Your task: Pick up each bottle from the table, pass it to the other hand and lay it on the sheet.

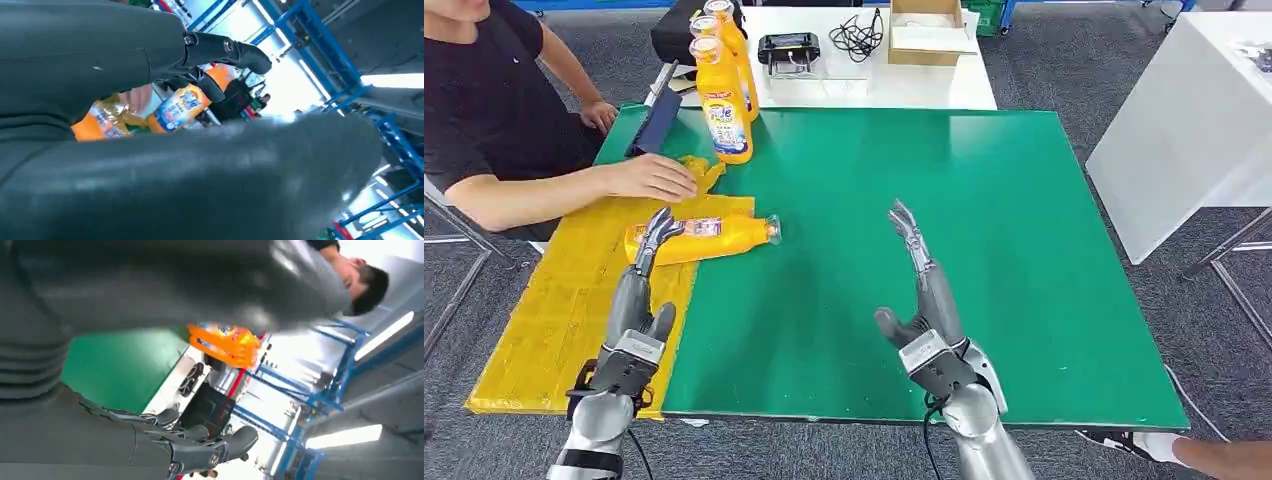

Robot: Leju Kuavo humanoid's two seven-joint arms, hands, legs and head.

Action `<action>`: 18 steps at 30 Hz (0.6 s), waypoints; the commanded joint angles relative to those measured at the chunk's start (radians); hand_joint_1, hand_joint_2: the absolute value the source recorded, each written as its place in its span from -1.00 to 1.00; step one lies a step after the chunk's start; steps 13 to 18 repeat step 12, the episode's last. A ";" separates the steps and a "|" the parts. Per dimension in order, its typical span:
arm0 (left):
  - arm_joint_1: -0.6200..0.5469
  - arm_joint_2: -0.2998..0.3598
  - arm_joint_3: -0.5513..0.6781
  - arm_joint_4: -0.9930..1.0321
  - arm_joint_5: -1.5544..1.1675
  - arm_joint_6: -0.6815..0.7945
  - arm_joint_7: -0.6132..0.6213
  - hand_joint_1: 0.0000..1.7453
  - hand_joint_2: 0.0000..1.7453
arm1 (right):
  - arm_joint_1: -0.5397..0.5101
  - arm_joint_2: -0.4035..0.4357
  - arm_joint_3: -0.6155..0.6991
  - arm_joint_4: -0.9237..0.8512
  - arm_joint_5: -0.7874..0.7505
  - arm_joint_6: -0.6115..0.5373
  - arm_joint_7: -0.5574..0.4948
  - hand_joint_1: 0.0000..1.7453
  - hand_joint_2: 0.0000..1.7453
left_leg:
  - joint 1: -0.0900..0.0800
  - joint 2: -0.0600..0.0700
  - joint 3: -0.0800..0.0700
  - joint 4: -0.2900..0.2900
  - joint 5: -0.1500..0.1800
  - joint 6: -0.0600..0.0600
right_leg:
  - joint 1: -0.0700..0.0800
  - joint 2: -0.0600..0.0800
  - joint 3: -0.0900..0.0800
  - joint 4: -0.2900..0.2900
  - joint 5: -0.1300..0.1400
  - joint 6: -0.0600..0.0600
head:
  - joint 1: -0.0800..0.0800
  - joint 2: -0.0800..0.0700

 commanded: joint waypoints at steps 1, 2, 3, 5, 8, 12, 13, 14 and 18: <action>0.004 -0.020 -0.015 -0.025 0.014 -0.028 -0.001 -1.00 -1.00 | 0.003 0.006 -0.051 -0.022 -0.005 0.003 -0.010 -1.00 -1.00 | 0.001 -0.001 0.001 -0.001 0.000 0.001 | 0.001 -0.002 0.002 -0.001 0.000 0.000 | 0.000 0.000; 0.016 -0.027 -0.036 -0.030 0.018 -0.048 -0.003 -1.00 -1.00 | 0.014 0.009 -0.054 -0.031 -0.005 0.004 -0.016 -1.00 -1.00 | 0.000 -0.002 0.001 -0.001 0.000 0.001 | 0.000 -0.002 0.002 -0.001 0.000 0.000 | 0.000 0.000; 0.024 -0.034 -0.053 -0.031 0.036 -0.069 -0.002 -1.00 -1.00 | 0.018 0.011 -0.054 -0.034 -0.005 0.009 -0.022 -1.00 -1.00 | 0.001 -0.002 0.002 -0.001 0.000 0.001 | 0.001 -0.002 0.002 -0.002 0.000 0.000 | 0.000 0.000; 0.030 -0.044 -0.068 -0.027 0.063 -0.079 -0.015 -1.00 -1.00 | 0.014 0.017 -0.047 -0.034 -0.002 0.015 -0.027 -1.00 -1.00 | 0.000 -0.002 0.003 -0.002 0.000 0.001 | 0.001 -0.002 0.003 -0.002 0.000 0.000 | 0.000 0.000; 0.013 -0.031 -0.140 0.009 -0.047 -0.050 0.017 -1.00 -1.00 | 0.020 0.006 -0.015 -0.044 0.043 0.010 -0.024 -1.00 -1.00 | 0.001 -0.002 0.004 -0.002 -0.001 0.001 | 0.001 -0.002 0.004 -0.002 -0.001 0.000 | 0.000 0.000; -0.018 -0.033 -0.175 0.021 -0.038 -0.032 0.023 -1.00 -1.00 | 0.022 -0.004 -0.012 -0.069 0.060 0.011 -0.021 -1.00 -1.00 | 0.000 -0.004 0.002 -0.001 0.001 0.001 | 0.000 -0.005 0.003 -0.002 0.000 0.000 | 0.000 0.000; -0.018 -0.033 -0.175 0.021 -0.038 -0.032 0.023 -1.00 -1.00 | 0.022 -0.004 -0.012 -0.069 0.060 0.011 -0.021 -1.00 -1.00 | 0.000 -0.004 0.002 -0.001 0.001 0.001 | 0.000 -0.005 0.003 -0.002 0.000 0.000 | 0.000 0.000; -0.018 -0.033 -0.175 0.021 -0.038 -0.032 0.023 -1.00 -1.00 | 0.022 -0.004 -0.012 -0.069 0.060 0.011 -0.021 -1.00 -1.00 | 0.000 -0.004 0.002 -0.001 0.001 0.001 | 0.000 -0.005 0.003 -0.002 0.000 0.000 | 0.000 0.000; -0.018 -0.033 -0.175 0.021 -0.038 -0.032 0.023 -1.00 -1.00 | 0.022 -0.004 -0.012 -0.069 0.060 0.011 -0.021 -1.00 -1.00 | 0.000 -0.004 0.002 -0.001 0.001 0.001 | 0.000 -0.005 0.003 -0.002 0.000 0.000 | 0.000 0.000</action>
